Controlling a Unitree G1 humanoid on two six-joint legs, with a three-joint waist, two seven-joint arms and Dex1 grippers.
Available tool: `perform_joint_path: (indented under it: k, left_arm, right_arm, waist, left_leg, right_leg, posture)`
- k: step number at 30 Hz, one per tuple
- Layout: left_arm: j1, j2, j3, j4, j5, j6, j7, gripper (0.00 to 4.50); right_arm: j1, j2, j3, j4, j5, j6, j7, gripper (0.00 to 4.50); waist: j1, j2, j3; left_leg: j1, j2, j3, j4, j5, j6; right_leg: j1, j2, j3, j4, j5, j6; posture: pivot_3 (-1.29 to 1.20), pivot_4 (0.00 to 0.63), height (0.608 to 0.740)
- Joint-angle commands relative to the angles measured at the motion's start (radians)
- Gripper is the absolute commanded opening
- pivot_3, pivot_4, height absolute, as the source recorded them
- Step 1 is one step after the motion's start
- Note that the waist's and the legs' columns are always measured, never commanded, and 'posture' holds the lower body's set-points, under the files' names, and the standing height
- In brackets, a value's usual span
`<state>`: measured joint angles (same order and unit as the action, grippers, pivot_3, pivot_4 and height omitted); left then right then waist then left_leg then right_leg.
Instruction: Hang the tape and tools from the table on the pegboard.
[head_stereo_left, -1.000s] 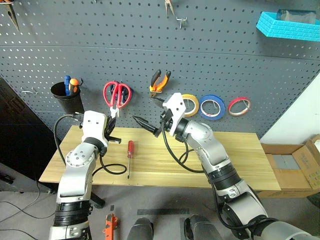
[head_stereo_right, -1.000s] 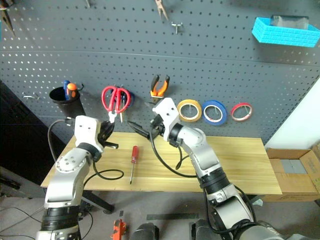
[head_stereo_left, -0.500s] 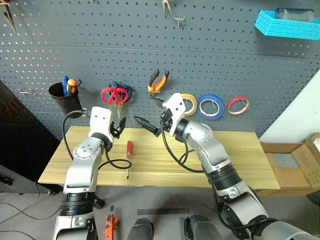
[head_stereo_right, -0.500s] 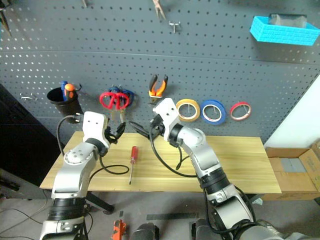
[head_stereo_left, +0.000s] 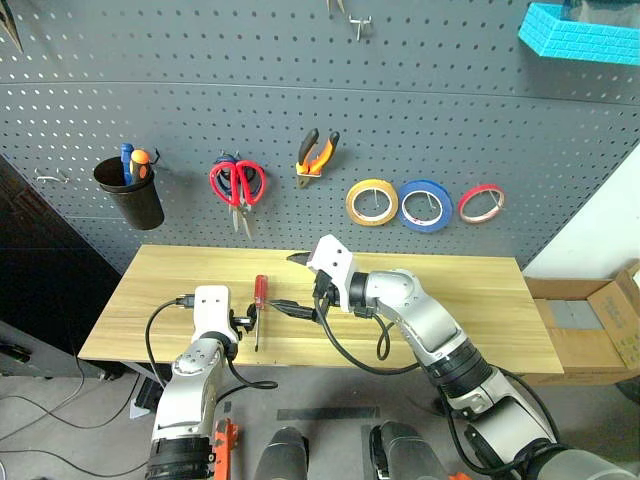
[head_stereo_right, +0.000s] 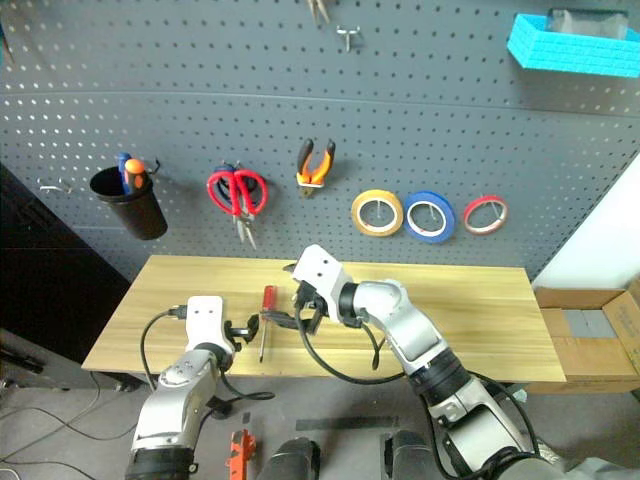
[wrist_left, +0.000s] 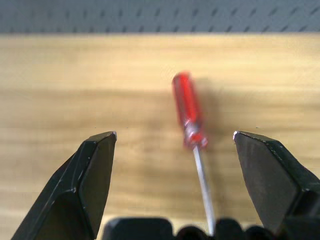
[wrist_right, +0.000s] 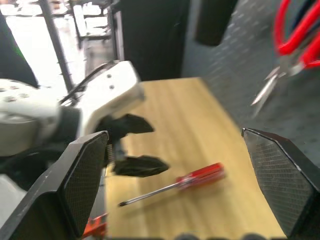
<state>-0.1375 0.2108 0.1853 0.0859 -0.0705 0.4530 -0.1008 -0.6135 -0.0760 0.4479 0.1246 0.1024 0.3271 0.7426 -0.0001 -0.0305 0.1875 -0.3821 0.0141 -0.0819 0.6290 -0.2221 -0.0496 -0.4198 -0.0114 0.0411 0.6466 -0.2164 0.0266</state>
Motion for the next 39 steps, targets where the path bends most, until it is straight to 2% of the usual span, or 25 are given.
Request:
perform_joint_path:
  k: [1,9,15,19,22,24,29,30,34,39]
  left_arm:
    - [-0.082,0.028,-0.001,0.086,0.007,-0.076,-0.012,4.02]
    - [-0.25,0.108,-0.028,0.457,0.018,-0.224,-0.106,4.02]
    - [-0.328,0.105,-0.042,0.636,0.013,-0.272,-0.154,4.02]
    - [-0.365,0.097,-0.054,0.708,0.017,-0.29,-0.165,4.02]
    - [-0.406,0.092,-0.049,0.752,0.015,-0.296,-0.148,3.49]
    - [-0.419,0.094,-0.048,0.764,0.013,-0.3,-0.149,2.74]
    - [-0.416,0.108,-0.045,0.747,0.01,-0.298,-0.153,1.07]
    - [-0.411,0.113,-0.043,0.736,0.009,-0.295,-0.155,0.86]
    - [-0.332,0.159,-0.081,0.569,0.047,-0.269,-0.174,0.87]
    - [-0.129,0.225,-0.1,0.16,0.065,-0.169,-0.203,0.87]
  right_arm:
    - [-0.034,0.022,0.011,0.026,-0.014,-0.04,0.016,4.5]
    - [-0.09,0.058,0.024,0.209,-0.084,-0.079,0.006,4.5]
    - [-0.092,0.086,0.016,0.211,-0.095,-0.068,0.001,4.5]
    - [-0.082,0.092,0.016,0.195,-0.099,-0.055,-0.003,4.5]
    - [-0.074,0.095,0.017,0.189,-0.102,-0.05,-0.003,4.5]
    - [-0.073,0.096,0.017,0.195,-0.104,-0.054,-0.003,4.5]
    - [-0.091,0.101,0.005,0.223,-0.105,-0.072,-0.007,4.5]
    - [-0.097,0.103,0.002,0.23,-0.106,-0.08,-0.008,4.5]
    - [-0.114,0.105,-0.019,0.238,-0.108,-0.093,-0.01,4.5]
    - [-0.082,0.089,-0.062,0.159,-0.056,-0.06,0.03,4.5]
  waist:
    - [-0.001,0.0,0.012]
    - [-0.006,-0.001,0.053]
    - [-0.01,-0.003,0.071]
    - [-0.01,-0.002,0.077]
    - [-0.011,-0.002,0.08]
    - [-0.016,-0.002,0.08]
    - [-0.027,-0.002,0.08]
    - [-0.027,-0.002,0.08]
    - [-0.032,-0.004,0.079]
    - [-0.025,-0.007,0.075]
  left_leg:
    - [0.0,0.0,0.0,0.0,0.0,0.0]
    - [-0.004,0.0,0.001,-0.003,-0.001,-0.001]
    - [-0.019,0.0,0.0,-0.001,-0.001,-0.002]
    - [-0.019,0.0,0.0,-0.001,-0.001,-0.002]
    - [-0.019,-0.001,0.0,-0.001,-0.001,-0.002]
    - [-0.019,0.0,0.001,0.0,-0.001,-0.002]
    - [-0.019,0.0,0.0,-0.001,-0.001,-0.002]
    - [-0.019,0.0,0.0,-0.001,-0.001,-0.002]
    - [-0.019,0.0,0.001,-0.002,-0.001,-0.002]
    - [-0.019,0.0,0.0,-0.004,-0.001,-0.004]
  right_leg:
    - [0.0,0.0,0.0,-0.001,0.0,0.0]
    - [-0.004,-0.001,0.0,-0.001,0.003,0.005]
    - [-0.019,-0.001,-0.001,0.001,0.004,0.006]
    - [-0.019,-0.002,-0.001,0.001,0.004,0.007]
    - [-0.019,-0.002,-0.001,0.0,0.004,0.008]
    - [-0.019,-0.002,0.0,0.001,0.005,0.008]
    - [-0.019,-0.002,-0.001,0.0,0.005,0.008]
    - [-0.019,-0.002,-0.001,0.001,0.005,0.008]
    - [-0.02,-0.002,0.0,0.001,0.005,0.008]
    - [-0.021,-0.003,-0.001,0.001,0.008,0.003]
  posture:
    - [0.08,0.237,0.74]
    - [0.07,0.288,0.74]
    - [0.06,0.303,0.74]
    - [0.05,0.308,0.74]
    - [0.05,0.307,0.74]
    - [0.05,0.302,0.74]
    - [0.07,0.275,0.74]
    - [0.07,0.262,0.74]
    - [0.09,0.222,0.74]
    - [0.13,0.158,0.74]
